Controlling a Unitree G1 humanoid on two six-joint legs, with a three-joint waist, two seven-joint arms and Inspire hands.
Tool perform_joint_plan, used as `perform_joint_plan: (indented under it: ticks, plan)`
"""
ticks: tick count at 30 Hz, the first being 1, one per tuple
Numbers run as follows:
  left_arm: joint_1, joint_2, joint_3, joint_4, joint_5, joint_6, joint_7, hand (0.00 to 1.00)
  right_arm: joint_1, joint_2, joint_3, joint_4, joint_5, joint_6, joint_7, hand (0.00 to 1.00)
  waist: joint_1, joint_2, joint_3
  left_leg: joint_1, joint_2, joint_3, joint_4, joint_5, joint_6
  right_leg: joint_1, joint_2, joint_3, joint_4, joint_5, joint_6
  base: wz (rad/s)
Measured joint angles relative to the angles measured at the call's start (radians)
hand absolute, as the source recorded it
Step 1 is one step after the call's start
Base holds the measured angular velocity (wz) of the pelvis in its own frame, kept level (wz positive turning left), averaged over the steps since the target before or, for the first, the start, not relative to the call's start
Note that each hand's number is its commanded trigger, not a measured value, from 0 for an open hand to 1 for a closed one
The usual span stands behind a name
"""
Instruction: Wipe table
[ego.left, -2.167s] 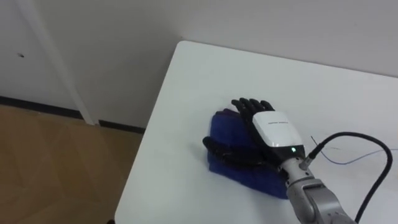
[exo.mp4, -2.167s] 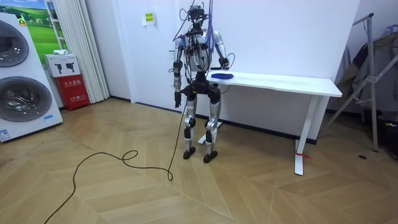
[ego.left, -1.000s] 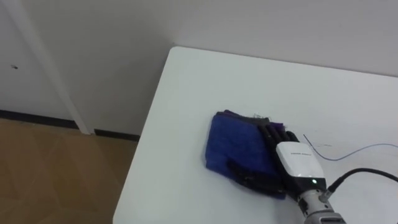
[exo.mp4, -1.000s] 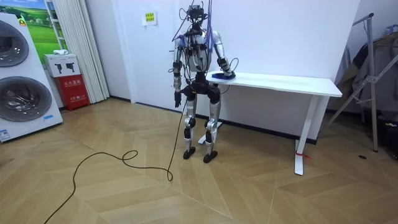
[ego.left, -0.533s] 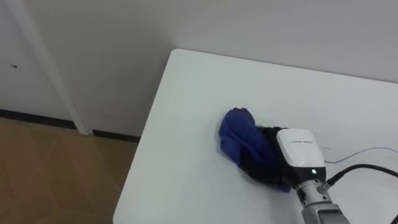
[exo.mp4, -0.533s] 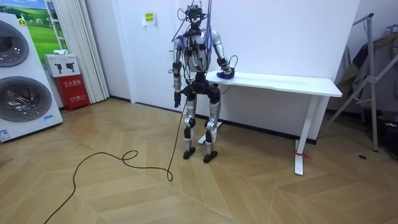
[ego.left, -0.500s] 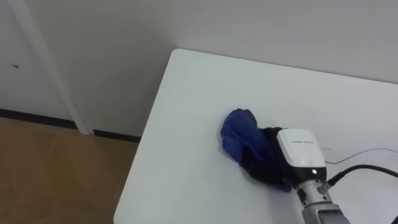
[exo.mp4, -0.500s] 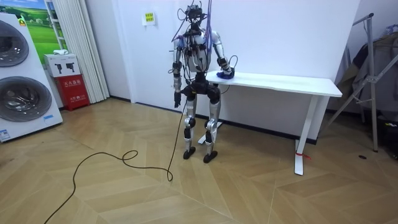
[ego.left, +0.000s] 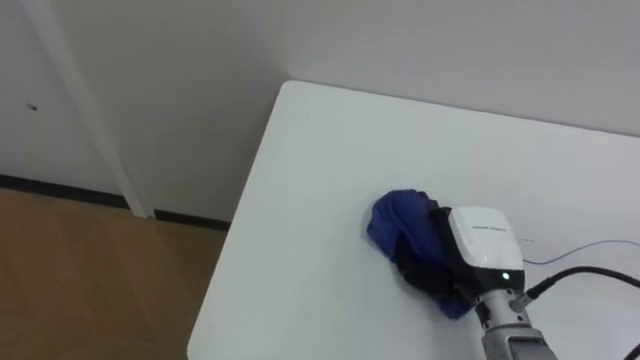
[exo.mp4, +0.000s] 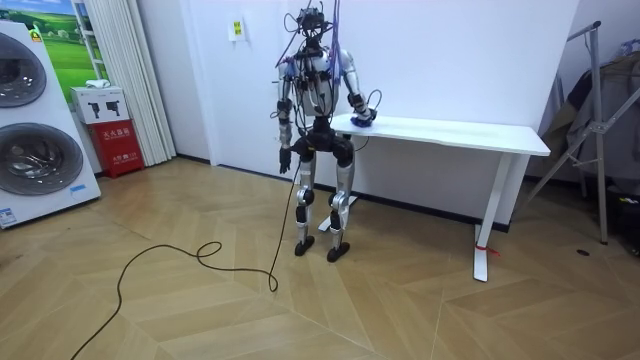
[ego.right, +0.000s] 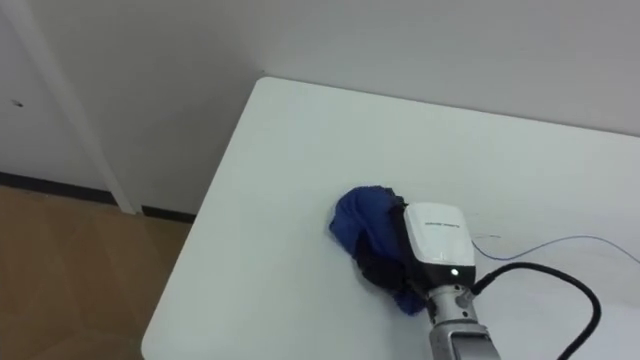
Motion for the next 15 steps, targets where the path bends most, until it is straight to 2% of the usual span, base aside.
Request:
perform_joint_plan:
  ticks: [2, 4, 7, 9, 10, 12, 13, 15]
  plan:
    - [-0.008, -0.014, 0.001, 0.003, 0.000, 0.001, 0.013, 0.00, -0.036, 0.023, 0.008, 0.006, 0.060, 0.038, 0.042, 1.00, 0.012, 0.000, 0.0003, 0.004, 0.001, 0.000, 0.000, 0.000, 0.000, 0.000, 0.003, 0.006, 0.003, 0.001, -0.002, -0.06]
    - [-0.011, -0.021, 0.000, 0.011, -0.002, 0.007, 0.018, 0.00, -0.067, 0.026, 0.016, 0.016, 0.087, 0.062, 0.078, 1.00, 0.023, 0.000, 0.0008, 0.011, 0.003, 0.001, -0.001, 0.000, 0.000, 0.003, 0.004, 0.008, 0.009, 0.001, -0.002, -0.06]
    - [0.020, -0.025, 0.007, -0.001, -0.019, 0.016, 0.031, 0.00, -0.144, 0.022, -0.004, 0.058, 0.179, 0.067, 0.141, 1.00, 0.033, -0.008, 0.0075, 0.007, 0.007, 0.013, -0.001, -0.001, -0.001, -0.009, 0.006, 0.016, 0.017, 0.001, -0.002, -0.08]
    - [0.042, -0.025, 0.012, -0.018, -0.023, 0.019, 0.031, 0.00, -0.173, 0.018, -0.035, 0.108, 0.241, 0.042, 0.150, 1.00, 0.024, -0.014, 0.0086, -0.006, 0.006, 0.010, 0.005, -0.001, -0.001, -0.016, 0.003, 0.004, 0.016, 0.001, -0.002, 0.14]
    - [0.058, -0.025, 0.015, -0.023, -0.019, 0.020, 0.027, 0.00, -0.183, 0.017, -0.068, 0.147, 0.268, 0.016, 0.147, 1.00, 0.024, -0.015, 0.0095, -0.017, 0.004, -0.002, 0.012, -0.001, -0.001, -0.018, 0.000, -0.010, 0.015, 0.001, -0.002, 0.33]
    - [0.087, -0.025, 0.059, -0.029, -0.018, 0.018, 0.007, 0.00, -0.193, 0.014, -0.132, 0.211, 0.316, -0.032, 0.145, 1.00, 0.018, -0.022, 0.0096, -0.026, -0.001, -0.021, 0.019, 0.000, 0.002, -0.016, -0.006, -0.030, 0.013, 0.000, 0.001, 0.37]
    - [0.092, -0.023, 0.099, -0.029, -0.017, 0.018, 0.002, 0.00, -0.195, 0.010, -0.180, 0.256, 0.348, -0.055, 0.136, 1.00, 0.014, -0.027, 0.0070, -0.031, -0.004, -0.033, 0.023, 0.001, 0.003, -0.015, -0.011, -0.048, 0.013, -0.003, 0.004, 0.41]
    - [0.118, -0.018, 0.159, -0.030, -0.018, 0.018, 0.000, 0.00, -0.196, 0.001, -0.260, 0.322, 0.391, -0.074, 0.115, 1.00, -0.001, -0.035, 0.0076, -0.040, -0.008, -0.049, 0.030, 0.001, 0.006, -0.011, -0.019, -0.068, 0.011, -0.005, 0.007, 0.39]
